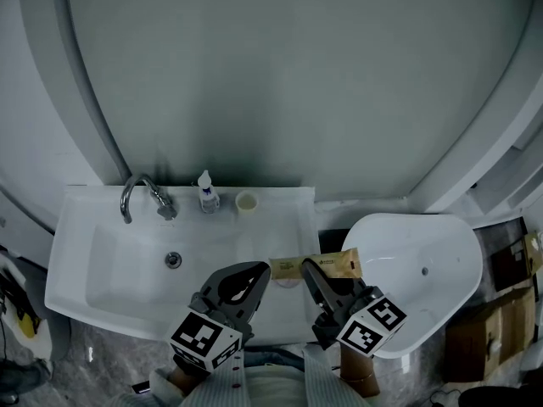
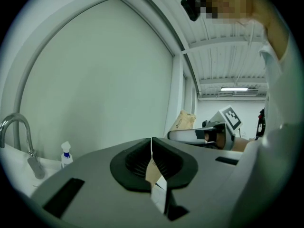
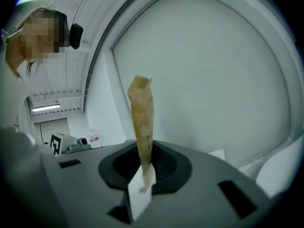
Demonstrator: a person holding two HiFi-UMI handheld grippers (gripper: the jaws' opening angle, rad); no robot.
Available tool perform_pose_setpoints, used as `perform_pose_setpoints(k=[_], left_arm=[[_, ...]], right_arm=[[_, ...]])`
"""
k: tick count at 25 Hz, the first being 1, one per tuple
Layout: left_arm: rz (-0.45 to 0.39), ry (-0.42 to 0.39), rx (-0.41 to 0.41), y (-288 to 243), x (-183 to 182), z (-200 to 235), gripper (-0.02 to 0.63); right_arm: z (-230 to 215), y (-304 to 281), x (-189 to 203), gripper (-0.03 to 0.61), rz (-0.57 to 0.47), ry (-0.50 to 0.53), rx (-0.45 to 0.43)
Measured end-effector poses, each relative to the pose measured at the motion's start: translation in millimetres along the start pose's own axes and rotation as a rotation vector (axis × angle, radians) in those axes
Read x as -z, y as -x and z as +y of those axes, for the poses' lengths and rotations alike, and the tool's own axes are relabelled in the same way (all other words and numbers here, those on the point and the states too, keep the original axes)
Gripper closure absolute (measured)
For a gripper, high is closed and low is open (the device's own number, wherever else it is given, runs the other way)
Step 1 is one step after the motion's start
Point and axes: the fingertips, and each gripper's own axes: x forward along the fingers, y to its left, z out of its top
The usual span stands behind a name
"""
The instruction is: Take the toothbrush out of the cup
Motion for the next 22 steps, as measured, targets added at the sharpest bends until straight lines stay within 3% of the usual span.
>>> perform_pose_setpoints(k=[22], left_arm=[[0.026, 0.004, 0.035, -15.2, 8.7, 9.4, 0.592]], right_arm=[[3.1, -9.7, -2.8, 0.525, 0.007, 0.004, -0.019]])
